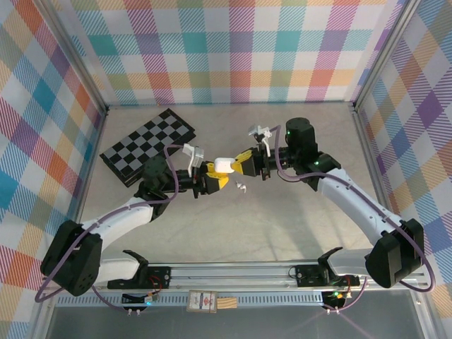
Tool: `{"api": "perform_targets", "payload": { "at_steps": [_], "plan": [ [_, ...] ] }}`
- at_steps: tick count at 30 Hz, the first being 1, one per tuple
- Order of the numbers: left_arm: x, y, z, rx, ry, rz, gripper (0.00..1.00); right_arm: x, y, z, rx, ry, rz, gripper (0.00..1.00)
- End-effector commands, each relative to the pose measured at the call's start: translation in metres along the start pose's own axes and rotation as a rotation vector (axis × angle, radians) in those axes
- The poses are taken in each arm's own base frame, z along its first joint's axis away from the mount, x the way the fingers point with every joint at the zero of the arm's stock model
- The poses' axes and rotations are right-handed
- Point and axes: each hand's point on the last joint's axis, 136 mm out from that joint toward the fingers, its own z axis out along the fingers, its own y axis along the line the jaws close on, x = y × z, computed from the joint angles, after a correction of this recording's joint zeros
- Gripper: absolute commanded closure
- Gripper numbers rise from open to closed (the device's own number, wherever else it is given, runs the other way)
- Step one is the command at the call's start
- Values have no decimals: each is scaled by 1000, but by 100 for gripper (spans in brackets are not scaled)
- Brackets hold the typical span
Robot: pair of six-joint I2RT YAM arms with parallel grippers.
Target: Insert wireless bluetooth earbuds into charging case
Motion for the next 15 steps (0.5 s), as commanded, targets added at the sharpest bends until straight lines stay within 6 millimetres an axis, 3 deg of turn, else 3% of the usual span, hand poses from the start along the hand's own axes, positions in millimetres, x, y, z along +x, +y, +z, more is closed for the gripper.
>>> {"api": "perform_targets", "payload": {
  "at_steps": [1, 9, 15],
  "plan": [
    [-4, -10, 1, 12, 34, 96, 64, 14, 1, 1, -5, 71, -6, 95],
    [-10, -15, 3, 35, 18, 109, 63, 21, -5, 8, -7, 104, -1, 95],
    [-9, -16, 5, 54, 17, 103, 86, 21, -4, 9, -7, 110, 7, 93]
  ]
}}
